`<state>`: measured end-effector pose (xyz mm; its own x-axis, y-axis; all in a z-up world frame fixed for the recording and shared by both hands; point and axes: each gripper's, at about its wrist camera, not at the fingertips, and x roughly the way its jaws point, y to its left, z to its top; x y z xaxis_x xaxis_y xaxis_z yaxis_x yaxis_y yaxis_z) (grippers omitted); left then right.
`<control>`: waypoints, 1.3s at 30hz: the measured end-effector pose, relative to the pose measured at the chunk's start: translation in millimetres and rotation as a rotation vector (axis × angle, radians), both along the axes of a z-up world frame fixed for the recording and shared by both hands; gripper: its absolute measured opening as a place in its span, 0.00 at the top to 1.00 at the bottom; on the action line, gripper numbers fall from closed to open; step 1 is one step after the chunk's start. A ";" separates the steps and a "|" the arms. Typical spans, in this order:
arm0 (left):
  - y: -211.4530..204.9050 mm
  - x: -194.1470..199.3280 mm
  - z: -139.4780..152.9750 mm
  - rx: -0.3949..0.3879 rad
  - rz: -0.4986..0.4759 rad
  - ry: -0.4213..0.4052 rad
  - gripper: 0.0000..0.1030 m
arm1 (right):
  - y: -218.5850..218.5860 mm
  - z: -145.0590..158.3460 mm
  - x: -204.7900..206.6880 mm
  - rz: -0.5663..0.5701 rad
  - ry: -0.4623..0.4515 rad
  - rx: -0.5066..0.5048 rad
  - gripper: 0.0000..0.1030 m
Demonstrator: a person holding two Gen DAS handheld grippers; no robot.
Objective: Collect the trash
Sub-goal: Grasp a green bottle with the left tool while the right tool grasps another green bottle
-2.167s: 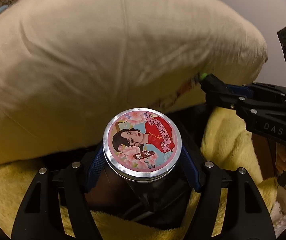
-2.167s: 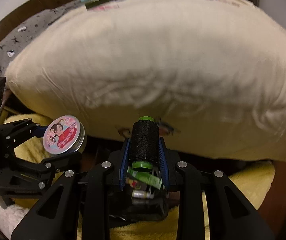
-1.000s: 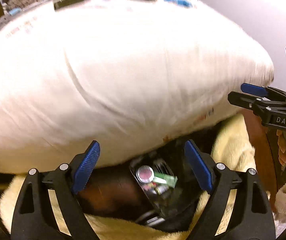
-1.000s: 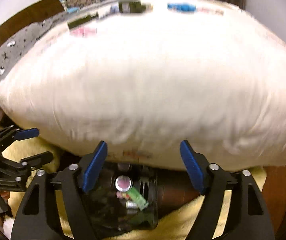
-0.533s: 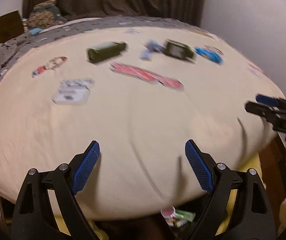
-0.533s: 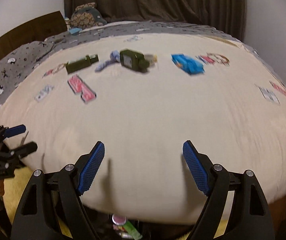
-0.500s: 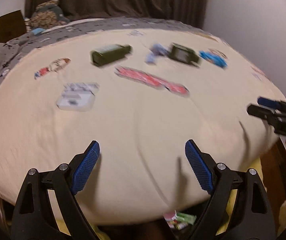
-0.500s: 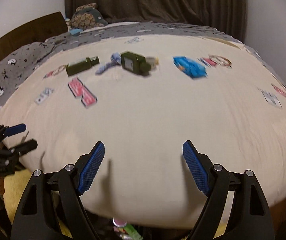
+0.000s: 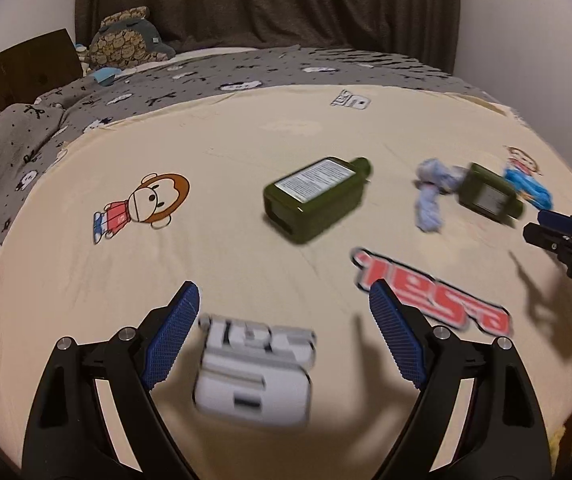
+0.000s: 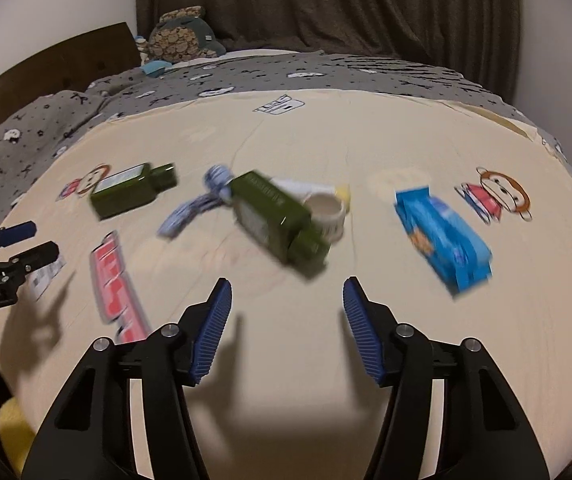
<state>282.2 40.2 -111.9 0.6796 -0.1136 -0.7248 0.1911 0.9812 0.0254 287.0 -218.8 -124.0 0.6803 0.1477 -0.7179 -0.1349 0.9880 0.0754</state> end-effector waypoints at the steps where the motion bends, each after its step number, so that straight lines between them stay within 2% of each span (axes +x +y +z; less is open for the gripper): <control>1: 0.4 7.1 -2.3 -0.002 0.001 0.007 0.20 | -0.4 -1.4 5.8 0.000 0.003 -0.002 0.45; 8: -1.0 42.3 -14.7 -0.022 -0.016 0.036 0.20 | 6.1 -8.3 33.9 0.059 0.022 -0.002 0.46; 12: -4.0 56.9 -17.0 -0.041 -0.033 0.050 0.20 | 20.3 -6.0 32.2 0.110 0.018 -0.011 0.47; 18: -9.6 77.2 -18.3 -0.052 -0.068 0.061 0.21 | 41.4 -6.3 34.6 0.171 0.036 -0.011 0.53; 22: -17.8 91.2 -20.9 -0.056 -0.108 0.082 0.23 | 52.6 -10.4 51.6 0.160 0.046 -0.035 0.53; 26: -27.7 103.6 -24.9 -0.070 -0.149 0.111 0.30 | 60.5 -16.1 67.5 0.153 0.066 -0.043 0.54; 27: -30.1 105.0 -25.3 -0.067 -0.155 0.112 0.31 | 60.7 -16.4 70.4 0.146 0.069 -0.042 0.56; 29: -34.1 106.4 -24.6 -0.066 -0.166 0.109 0.37 | 58.5 -15.5 71.9 0.130 0.069 -0.040 0.68; 30: -35.0 106.4 -24.4 -0.071 -0.171 0.110 0.39 | 56.8 -15.3 72.9 0.127 0.071 -0.033 0.69; 34: -36.8 97.2 -22.4 -0.083 -0.176 0.110 0.43 | 54.7 -14.5 64.6 0.126 0.070 -0.053 0.70; 39: -38.3 66.0 -18.3 -0.099 -0.168 0.113 0.45 | 49.0 -8.9 35.1 0.133 0.064 -0.060 0.70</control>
